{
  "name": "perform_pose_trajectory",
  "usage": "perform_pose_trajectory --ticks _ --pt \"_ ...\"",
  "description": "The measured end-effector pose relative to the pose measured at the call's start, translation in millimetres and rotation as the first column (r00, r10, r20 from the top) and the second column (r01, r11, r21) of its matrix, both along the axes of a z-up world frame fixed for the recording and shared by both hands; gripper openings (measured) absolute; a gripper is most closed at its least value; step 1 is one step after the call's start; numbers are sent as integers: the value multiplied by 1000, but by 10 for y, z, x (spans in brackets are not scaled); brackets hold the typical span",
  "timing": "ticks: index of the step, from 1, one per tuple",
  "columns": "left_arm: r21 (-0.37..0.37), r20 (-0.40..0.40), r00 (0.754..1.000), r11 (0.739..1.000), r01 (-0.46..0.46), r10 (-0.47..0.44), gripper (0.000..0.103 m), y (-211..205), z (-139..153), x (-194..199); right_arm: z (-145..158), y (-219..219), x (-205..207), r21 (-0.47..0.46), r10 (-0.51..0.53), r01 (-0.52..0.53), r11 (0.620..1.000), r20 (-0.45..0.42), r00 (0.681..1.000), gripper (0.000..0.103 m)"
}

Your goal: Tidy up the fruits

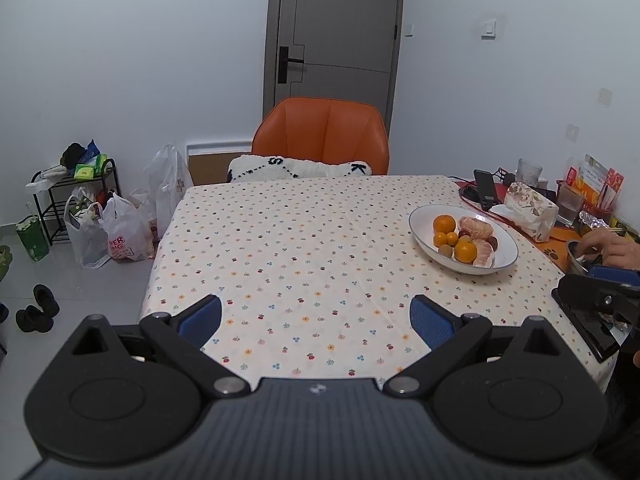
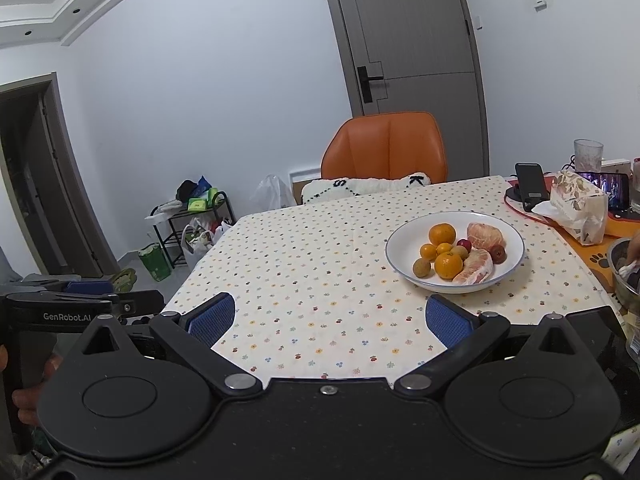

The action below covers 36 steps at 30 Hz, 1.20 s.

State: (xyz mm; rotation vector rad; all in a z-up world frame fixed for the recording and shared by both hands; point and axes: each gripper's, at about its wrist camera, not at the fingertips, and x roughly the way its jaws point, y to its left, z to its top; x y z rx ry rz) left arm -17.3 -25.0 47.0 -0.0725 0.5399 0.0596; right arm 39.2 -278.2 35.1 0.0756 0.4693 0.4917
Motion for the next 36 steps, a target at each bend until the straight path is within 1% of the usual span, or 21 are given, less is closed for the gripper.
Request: perform_pose_trajectory --ticks 17,36 --pt "1 -5 1000 1000 2 -2 100 8 -21 1 -51 16 -2 -11 5 -5 1000 -13 1000 103" --pt "5 -9 1000 1000 8 -8 100 -21 -42 -5 -78 -21 17 1 -7 7 1000 -16 1000 103"
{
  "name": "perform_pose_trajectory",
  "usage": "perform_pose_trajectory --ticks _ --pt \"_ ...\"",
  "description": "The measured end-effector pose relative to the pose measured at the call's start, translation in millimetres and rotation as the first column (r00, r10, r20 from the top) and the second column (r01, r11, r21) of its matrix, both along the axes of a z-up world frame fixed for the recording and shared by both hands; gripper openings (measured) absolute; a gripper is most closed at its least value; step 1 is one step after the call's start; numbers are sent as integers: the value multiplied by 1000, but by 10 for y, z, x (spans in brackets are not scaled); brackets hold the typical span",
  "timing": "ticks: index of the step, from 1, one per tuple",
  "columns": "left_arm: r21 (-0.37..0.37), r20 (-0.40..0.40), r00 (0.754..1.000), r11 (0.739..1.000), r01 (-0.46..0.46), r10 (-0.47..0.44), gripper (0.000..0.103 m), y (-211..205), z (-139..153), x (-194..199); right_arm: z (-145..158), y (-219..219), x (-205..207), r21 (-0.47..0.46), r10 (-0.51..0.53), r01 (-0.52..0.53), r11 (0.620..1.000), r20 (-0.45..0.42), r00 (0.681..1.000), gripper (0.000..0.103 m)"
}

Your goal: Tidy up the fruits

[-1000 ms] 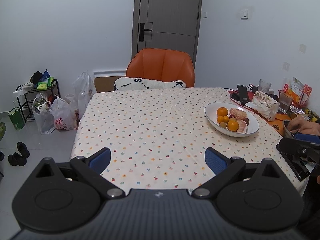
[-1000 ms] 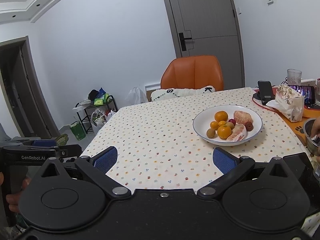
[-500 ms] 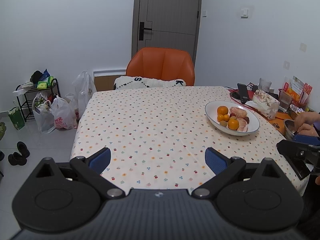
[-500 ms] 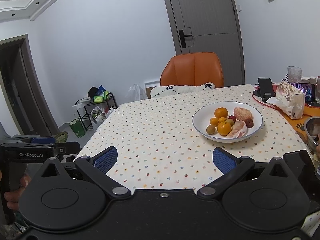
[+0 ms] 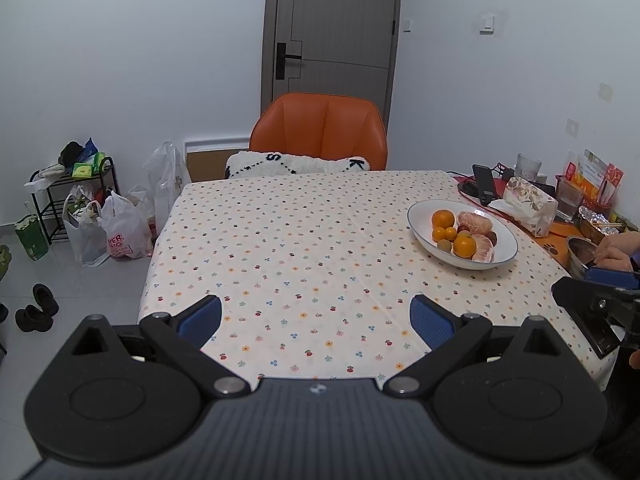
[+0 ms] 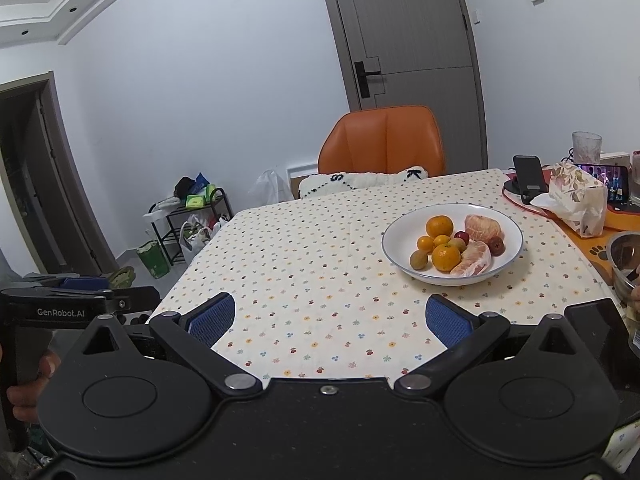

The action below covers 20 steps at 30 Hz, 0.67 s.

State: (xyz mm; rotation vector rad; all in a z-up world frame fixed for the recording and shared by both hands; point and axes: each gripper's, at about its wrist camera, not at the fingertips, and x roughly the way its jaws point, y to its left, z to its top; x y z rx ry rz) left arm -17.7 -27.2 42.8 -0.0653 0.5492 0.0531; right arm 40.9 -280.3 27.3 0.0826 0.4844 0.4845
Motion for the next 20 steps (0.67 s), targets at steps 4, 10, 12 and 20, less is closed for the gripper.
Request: perform_pose_trajectory --ticks 4,10,12,20 --pt "4 -2 1000 1000 2 -2 100 -18 13 20 -13 -12 15 1 -1 1 1000 -4 1000 103" --pt "4 -5 1000 1000 2 -1 100 -30 12 26 -17 -10 13 1 -2 2 1000 -6 1000 103" --pt "3 -7 1000 1000 2 -2 100 -30 11 30 -24 -9 17 0 -2 2 1000 -7 1000 103" --pt "14 20 1000 1000 16 -17 100 -49 -22 12 -87 -21 49 10 -11 11 1000 -14 1000 103"
